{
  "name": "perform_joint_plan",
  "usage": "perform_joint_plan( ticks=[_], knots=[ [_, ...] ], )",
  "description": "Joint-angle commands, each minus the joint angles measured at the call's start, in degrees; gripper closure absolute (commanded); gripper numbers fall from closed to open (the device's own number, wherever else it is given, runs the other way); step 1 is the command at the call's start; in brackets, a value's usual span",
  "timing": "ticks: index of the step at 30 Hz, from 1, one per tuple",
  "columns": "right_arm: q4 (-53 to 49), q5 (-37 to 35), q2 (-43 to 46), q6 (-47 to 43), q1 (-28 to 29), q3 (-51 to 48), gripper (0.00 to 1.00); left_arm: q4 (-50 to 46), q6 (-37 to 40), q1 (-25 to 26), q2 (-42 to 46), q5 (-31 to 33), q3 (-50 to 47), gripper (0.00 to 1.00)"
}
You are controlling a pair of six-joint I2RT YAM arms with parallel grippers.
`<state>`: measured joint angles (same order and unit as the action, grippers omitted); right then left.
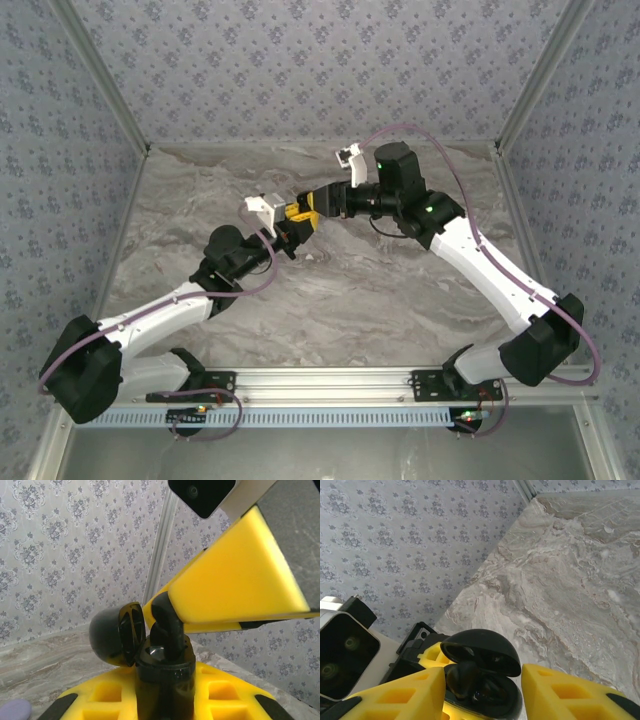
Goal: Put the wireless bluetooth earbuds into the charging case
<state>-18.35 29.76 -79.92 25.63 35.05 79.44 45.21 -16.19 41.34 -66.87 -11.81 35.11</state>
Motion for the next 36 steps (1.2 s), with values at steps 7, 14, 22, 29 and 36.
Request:
perform_joint_plan(
  ticks=[7,14,22,29,36],
  knots=[
    [-4.4,-3.5,3.9,-3.1,0.4,3.4,0.47,0.7,1.4,0.3,2.0,-0.1,2.0,0.81],
    [-6.1,-4.5,4.3,-4.2,0.4,3.5,0.47,0.4,1.8,0.3,2.5,-0.2,1.9,0.81],
    [-7.3,-4.8,2.5,-4.5,0.4,4.3,0.54,0.9,1.9,0.3,2.3,-3.1,2.2,0.81],
    [-7.8,-4.6,1.4,-4.6,0.5,4.9,0.54,0.9,2.0,0.3,2.1,-5.0,2.4,0.81],
    [-8.4,-4.0,0.7,-4.7,0.4,5.5,0.53,0.0,2.5,0.3,2.1,-6.7,2.8,0.81]
  ],
)
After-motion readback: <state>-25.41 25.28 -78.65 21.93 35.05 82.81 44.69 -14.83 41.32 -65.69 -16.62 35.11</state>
